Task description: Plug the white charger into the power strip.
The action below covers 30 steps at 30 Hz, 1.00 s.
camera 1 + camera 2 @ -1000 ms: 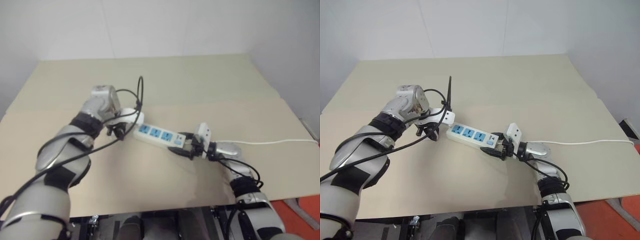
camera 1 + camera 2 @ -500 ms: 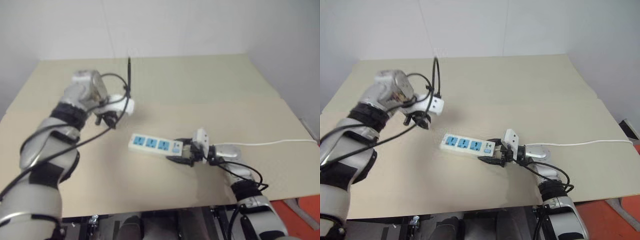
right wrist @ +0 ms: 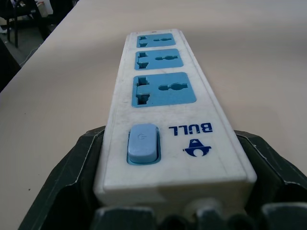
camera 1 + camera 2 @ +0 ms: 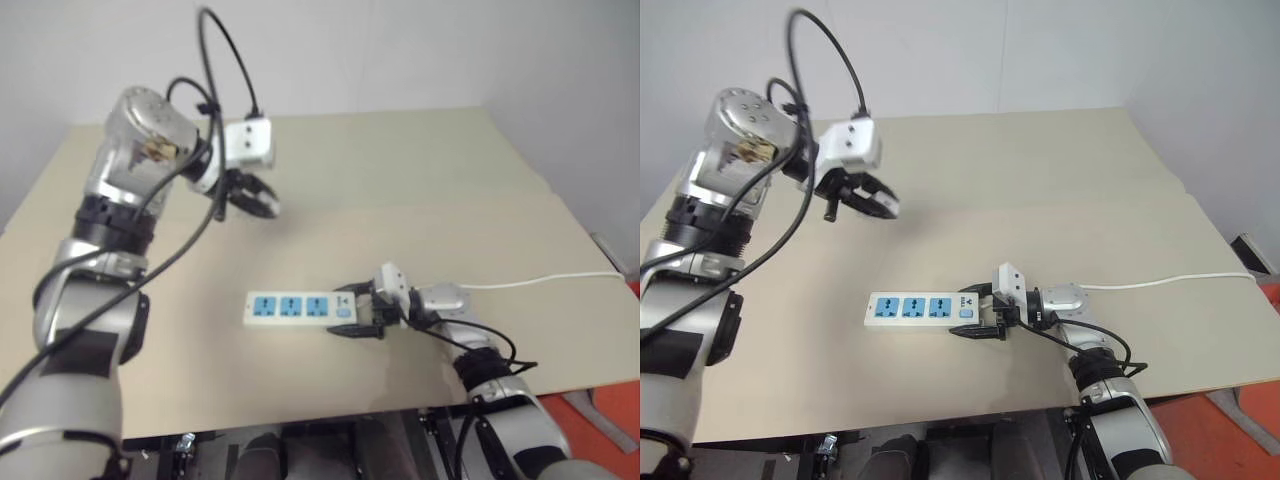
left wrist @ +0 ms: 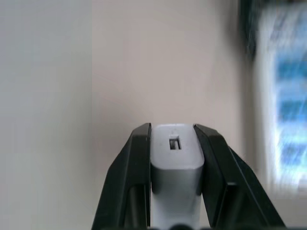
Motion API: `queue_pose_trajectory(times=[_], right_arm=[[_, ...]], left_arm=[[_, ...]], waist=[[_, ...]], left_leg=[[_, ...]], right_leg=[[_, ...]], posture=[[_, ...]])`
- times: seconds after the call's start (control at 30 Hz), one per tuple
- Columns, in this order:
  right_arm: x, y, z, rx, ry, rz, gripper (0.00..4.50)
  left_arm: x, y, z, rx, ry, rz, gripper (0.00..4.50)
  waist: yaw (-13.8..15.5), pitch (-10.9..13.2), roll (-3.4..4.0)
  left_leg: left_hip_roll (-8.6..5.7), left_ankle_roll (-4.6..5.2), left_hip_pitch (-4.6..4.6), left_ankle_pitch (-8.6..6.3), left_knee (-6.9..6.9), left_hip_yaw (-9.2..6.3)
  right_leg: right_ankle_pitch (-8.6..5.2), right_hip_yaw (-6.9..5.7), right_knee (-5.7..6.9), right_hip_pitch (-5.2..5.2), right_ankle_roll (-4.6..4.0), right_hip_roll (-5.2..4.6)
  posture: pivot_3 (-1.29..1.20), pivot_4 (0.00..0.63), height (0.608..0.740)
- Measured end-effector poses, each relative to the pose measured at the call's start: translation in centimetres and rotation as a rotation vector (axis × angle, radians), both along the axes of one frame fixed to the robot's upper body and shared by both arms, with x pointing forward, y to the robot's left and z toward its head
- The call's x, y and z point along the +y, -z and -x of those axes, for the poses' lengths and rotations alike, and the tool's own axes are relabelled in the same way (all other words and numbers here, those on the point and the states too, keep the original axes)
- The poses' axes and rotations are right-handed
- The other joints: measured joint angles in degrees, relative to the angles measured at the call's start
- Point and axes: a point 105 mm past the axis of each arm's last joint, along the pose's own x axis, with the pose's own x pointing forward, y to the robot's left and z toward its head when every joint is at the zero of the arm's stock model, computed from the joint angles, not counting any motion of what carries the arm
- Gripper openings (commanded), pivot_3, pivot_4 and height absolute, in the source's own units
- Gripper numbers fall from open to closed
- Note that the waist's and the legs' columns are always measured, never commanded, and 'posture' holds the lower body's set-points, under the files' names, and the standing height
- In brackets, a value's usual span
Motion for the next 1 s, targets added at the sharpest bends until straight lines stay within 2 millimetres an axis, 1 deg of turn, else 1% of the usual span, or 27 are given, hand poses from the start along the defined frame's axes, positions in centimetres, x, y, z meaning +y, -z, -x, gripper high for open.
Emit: queue_pose_trajectory(times=[0.07, 0.13, 0.2, 0.27, 0.37, 0.53, 0.67, 0.7, 0.8, 0.9, 1.0], right_arm=[[0.0, 0.0, 0.0, 0.0, 0.003, 0.0, 3.46], [-0.1, 0.1, 0.0, 0.0, 0.005, 0.0, 3.46], [-0.1, 0.1, 0.0, 0.0, 0.006, 0.001, 3.46], [-0.2, 0.2, 0.0, 0.001, 0.009, 0.004, 3.46], [-0.4, 0.3, -0.1, 0.006, 0.013, 0.007, 3.46], [-0.3, 0.4, -0.1, 0.009, 0.015, 0.008, 3.46], [-0.3, 0.5, 0.0, 0.01, 0.013, 0.009, 3.46], [-0.3, 0.5, 0.0, 0.01, 0.013, 0.01, 3.46], [-0.3, 0.5, -0.1, 0.01, 0.015, 0.01, 3.46], [-0.3, 0.5, 0.0, 0.011, 0.014, 0.011, 3.46], [-0.3, 0.5, 0.0, 0.01, 0.014, 0.013, 3.46]], left_arm=[[-1.4, -1.4, 1.3, -0.026, 0.079, 0.263, 1.03], [-1.9, -1.6, 2.2, -0.007, 0.105, 0.464, 1.03], [-2.2, -1.0, 3.2, 0.024, 0.106, 0.595, 1.03], [-2.8, 0.0, 4.3, 0.054, 0.122, 0.681, 1.03], [-3.6, 1.0, 5.7, 0.114, 0.139, 0.785, 1.03], [-4.0, 2.6, 6.7, 0.188, 0.151, 0.864, 1.03], [-4.6, 4.9, 7.1, 0.209, 0.158, 0.86, 1.03], [-4.6, 5.2, 7.1, 0.21, 0.159, 0.861, 1.03], [-4.5, 5.9, 7.0, 0.215, 0.159, 0.852, 1.03], [-4.1, 7.2, 7.0, 0.234, 0.149, 0.828, 1.03], [-3.8, 8.1, 6.9, 0.254, 0.135, 0.814, 1.03]], waist=[[0.07, -0.03, 0.02], [0.14, -0.04, 0.02], [0.18, -0.04, 0.02], [0.5, -0.04, 0.01], [0.94, -0.05, 0.0], [1.03, -0.05, 0.0], [1.03, -0.06, -0.01], [1.05, -0.06, -0.01], [1.02, -0.06, -0.01], [1.03, -0.07, -0.01], [1.05, -0.07, -0.01]], left_leg=[[0.09, 0.0, 0.1, 0.0, 0.05, 0.01], [0.15, 0.01, 0.09, -0.01, 0.17, 0.01], [0.18, 0.03, 0.08, -0.03, 0.27, 0.02], [0.19, 0.03, 0.01, -0.03, 0.38, 0.01], [0.19, 0.02, 0.06, -0.03, 0.43, 0.04], [0.19, 0.01, 0.25, -0.03, 0.43, 0.09], [0.19, 0.0, 0.3, -0.03, 0.43, 0.13], [0.19, 0.0, 0.3, -0.02, 0.43, 0.12], [0.19, 0.0, 0.31, -0.03, 0.42, 0.13], [0.2, 0.01, 0.33, -0.03, 0.4, 0.14], [0.19, 0.01, 0.33, -0.03, 0.4, 0.15]], right_leg=[[0.0, 0.03, 0.1, 0.06, 0.0, -0.03], [0.0, 0.04, 0.2, 0.06, 0.0, -0.01], [0.0, 0.07, 0.28, 0.08, 0.0, -0.01], [0.01, 0.07, 0.3, 0.07, 0.0, -0.01], [0.02, 0.11, 0.21, 0.11, 0.0, -0.01], [0.02, 0.16, 0.19, 0.21, 0.0, 0.01], [0.03, 0.2, 0.16, 0.24, -0.02, 0.01], [0.03, 0.19, 0.16, 0.24, -0.02, 0.02], [0.03, 0.2, 0.15, 0.24, -0.02, 0.02], [0.03, 0.2, 0.13, 0.25, -0.02, 0.03], [0.04, 0.2, 0.12, 0.26, -0.03, 0.02]], posture=[[0.0, 0.15, 0.74], [0.0, 0.15, 0.74], [0.0, 0.15, 0.74], [0.0, 0.15, 0.74], [0.0, 0.15, 0.74], [0.0, 0.15, 0.74], [0.0, 0.15, 0.74], [0.0, 0.15, 0.74], [0.0, 0.15, 0.74], [0.0, 0.15, 0.74], [0.0, 0.15, 0.74]])
